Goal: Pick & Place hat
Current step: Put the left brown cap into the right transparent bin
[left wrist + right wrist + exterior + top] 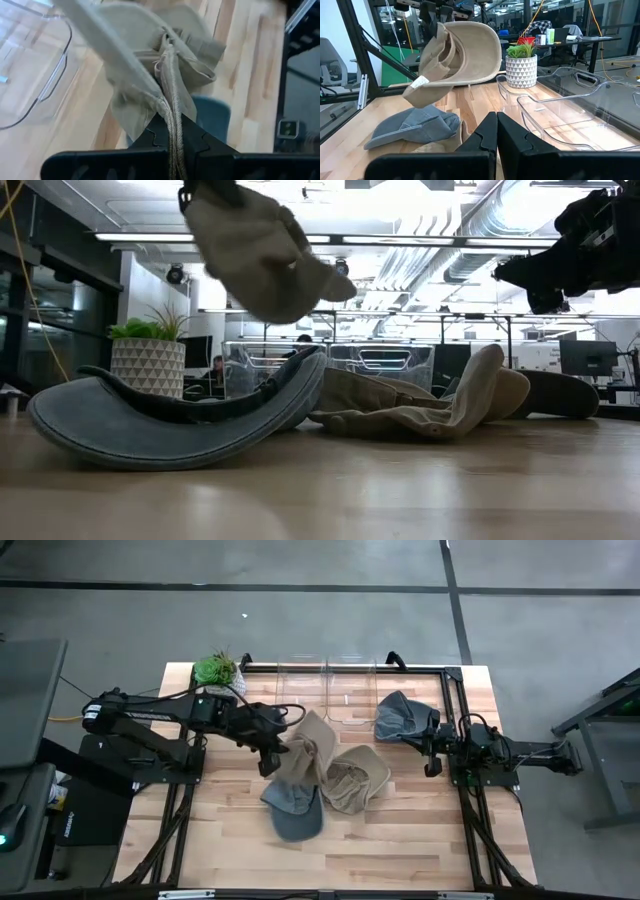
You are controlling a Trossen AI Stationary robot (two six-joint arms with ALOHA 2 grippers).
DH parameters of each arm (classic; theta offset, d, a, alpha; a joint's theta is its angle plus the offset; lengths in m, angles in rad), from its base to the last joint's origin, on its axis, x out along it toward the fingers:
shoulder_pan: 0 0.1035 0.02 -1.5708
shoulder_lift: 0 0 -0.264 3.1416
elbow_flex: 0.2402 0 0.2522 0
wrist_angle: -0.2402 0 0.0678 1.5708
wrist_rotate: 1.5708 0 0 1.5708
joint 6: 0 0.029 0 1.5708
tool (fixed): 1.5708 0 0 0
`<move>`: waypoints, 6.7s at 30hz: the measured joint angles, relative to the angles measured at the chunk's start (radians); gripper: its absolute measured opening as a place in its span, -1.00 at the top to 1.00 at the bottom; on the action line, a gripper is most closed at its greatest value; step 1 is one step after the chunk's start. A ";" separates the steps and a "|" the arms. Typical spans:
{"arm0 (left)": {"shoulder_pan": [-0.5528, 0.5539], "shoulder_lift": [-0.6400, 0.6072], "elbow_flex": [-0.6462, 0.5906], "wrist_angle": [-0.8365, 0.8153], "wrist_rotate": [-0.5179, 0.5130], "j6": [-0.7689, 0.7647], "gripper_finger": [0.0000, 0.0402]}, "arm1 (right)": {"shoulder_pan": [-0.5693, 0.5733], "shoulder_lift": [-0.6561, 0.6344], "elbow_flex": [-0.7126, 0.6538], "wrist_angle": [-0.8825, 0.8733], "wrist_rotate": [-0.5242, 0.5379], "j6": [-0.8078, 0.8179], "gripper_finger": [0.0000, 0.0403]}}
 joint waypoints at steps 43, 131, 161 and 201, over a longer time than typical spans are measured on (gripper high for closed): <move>0.000 0.000 0.000 0.298 -0.299 -0.021 1.00 | 0.000 0.000 0.001 0.161 0.002 0.617 0.63; 0.000 0.001 0.000 0.299 -0.531 0.093 1.00 | -0.229 1.401 0.900 0.202 -0.298 0.109 -0.39; 0.000 0.001 0.000 0.257 -0.531 0.031 1.00 | -0.229 1.401 0.900 0.202 -0.212 0.106 0.91; 0.000 -0.036 0.000 0.245 -0.430 -0.060 -0.53 | -0.229 1.400 0.900 0.196 -0.202 0.108 0.95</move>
